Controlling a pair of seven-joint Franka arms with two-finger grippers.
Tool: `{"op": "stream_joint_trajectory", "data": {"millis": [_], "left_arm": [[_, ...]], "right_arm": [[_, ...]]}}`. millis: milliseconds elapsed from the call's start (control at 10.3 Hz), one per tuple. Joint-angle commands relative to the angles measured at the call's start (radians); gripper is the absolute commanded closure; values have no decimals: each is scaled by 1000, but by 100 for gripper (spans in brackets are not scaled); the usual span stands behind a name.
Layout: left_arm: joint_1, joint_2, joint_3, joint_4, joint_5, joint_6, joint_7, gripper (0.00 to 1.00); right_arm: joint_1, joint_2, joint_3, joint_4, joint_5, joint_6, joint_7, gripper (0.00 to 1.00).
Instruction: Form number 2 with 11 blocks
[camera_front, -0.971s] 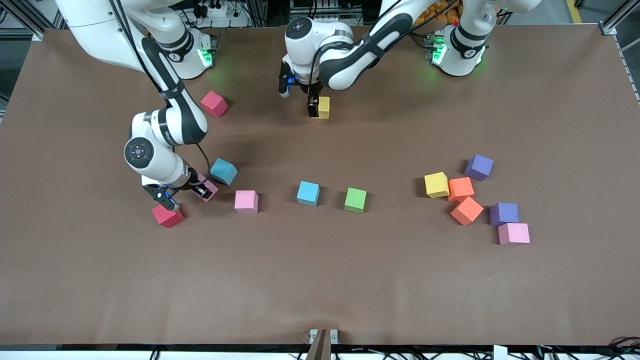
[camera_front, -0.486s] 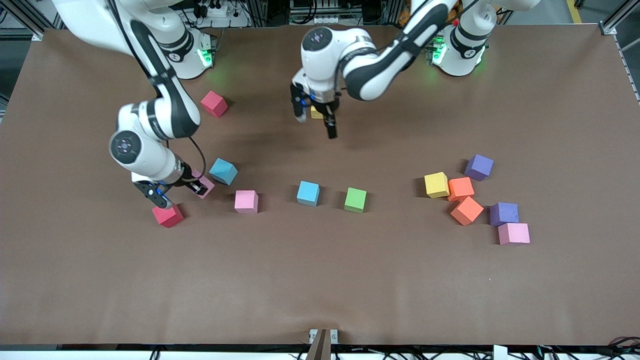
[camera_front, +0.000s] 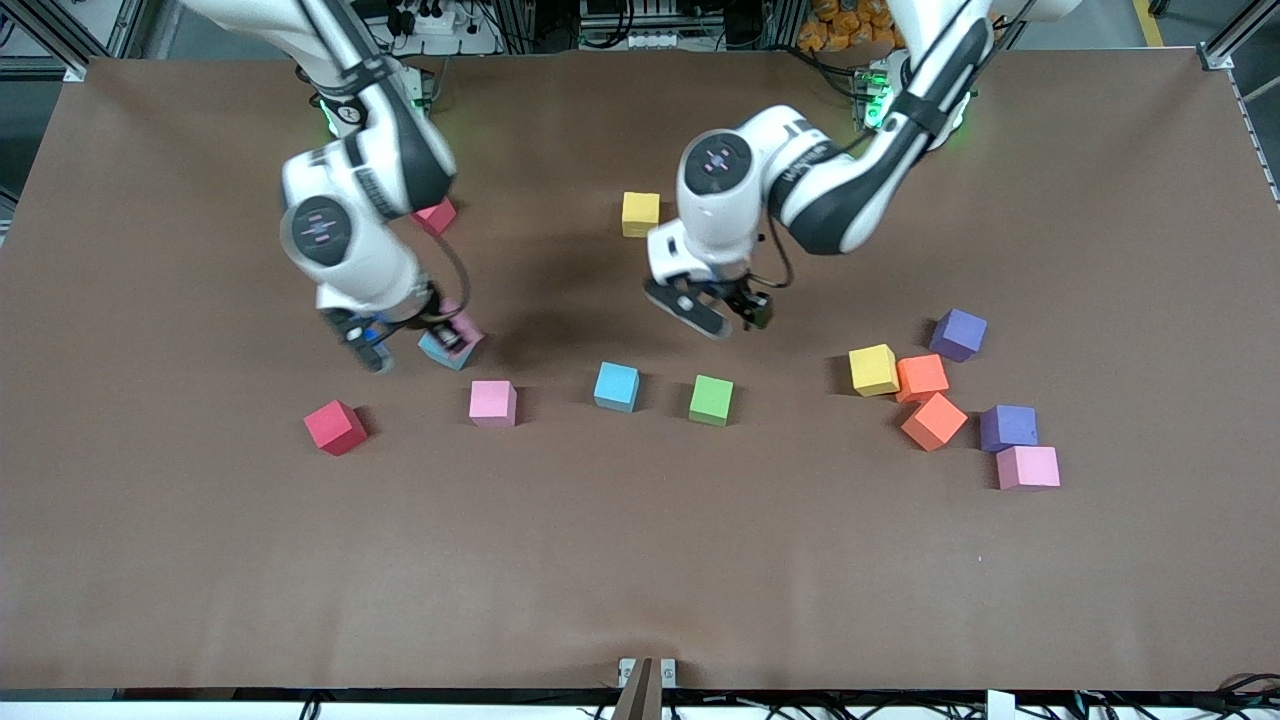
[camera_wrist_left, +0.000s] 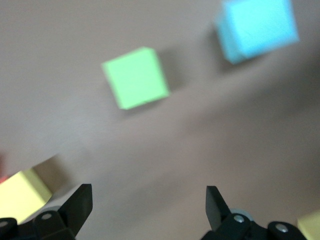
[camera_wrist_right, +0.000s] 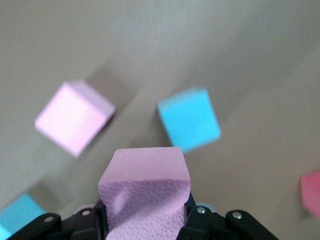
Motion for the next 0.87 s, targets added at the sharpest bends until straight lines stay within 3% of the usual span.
{"op": "stream_joint_trajectory", "data": {"millis": [0, 194, 389, 777], "left_arm": [[-6, 30, 125, 116, -45, -27, -86, 0], [29, 84, 133, 160, -111, -29, -103, 0], [32, 136, 133, 190, -119, -18, -143, 0], [-10, 234, 131, 283, -116, -17, -155, 0]], "right_arm": [[86, -13, -5, -24, 30, -11, 145, 100], [117, -22, -2, -24, 34, -60, 235, 100], [157, -20, -5, -28, 118, -67, 266, 100], [258, -29, 13, -83, 125, -91, 407, 100]]}}
